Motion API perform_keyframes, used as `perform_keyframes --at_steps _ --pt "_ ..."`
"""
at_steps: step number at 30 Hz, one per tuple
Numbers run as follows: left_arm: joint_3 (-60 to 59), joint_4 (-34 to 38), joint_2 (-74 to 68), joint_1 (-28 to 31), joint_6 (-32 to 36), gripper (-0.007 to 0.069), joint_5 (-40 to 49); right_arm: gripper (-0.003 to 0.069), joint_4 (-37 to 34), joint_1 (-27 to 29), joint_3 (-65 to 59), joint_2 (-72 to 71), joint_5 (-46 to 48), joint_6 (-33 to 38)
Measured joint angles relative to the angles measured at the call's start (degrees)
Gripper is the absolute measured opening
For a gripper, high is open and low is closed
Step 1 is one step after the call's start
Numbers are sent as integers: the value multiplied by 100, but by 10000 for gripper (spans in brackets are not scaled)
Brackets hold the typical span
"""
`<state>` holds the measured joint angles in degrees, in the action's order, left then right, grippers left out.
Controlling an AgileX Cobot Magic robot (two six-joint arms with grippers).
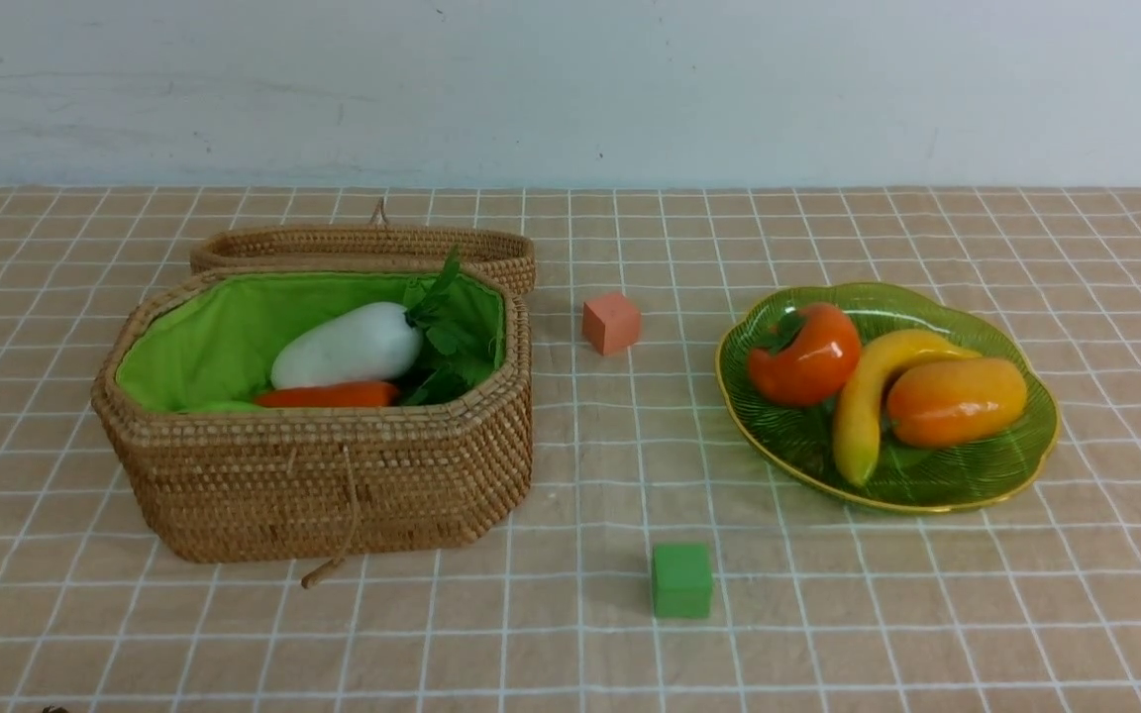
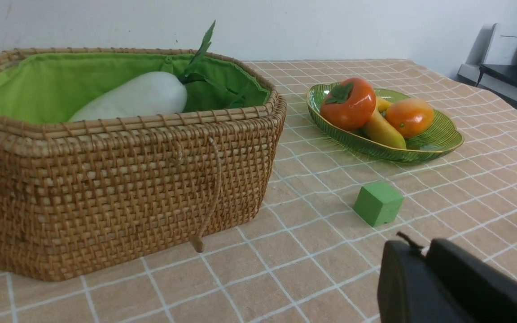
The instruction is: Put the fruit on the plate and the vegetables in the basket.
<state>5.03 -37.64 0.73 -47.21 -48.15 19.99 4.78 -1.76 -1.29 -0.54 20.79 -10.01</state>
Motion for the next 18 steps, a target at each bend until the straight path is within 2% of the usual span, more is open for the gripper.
perform_keyframes --at_steps 18 --pt "0 0 0 0 0 82 45 -8 -65 0 5 0 28 -23"
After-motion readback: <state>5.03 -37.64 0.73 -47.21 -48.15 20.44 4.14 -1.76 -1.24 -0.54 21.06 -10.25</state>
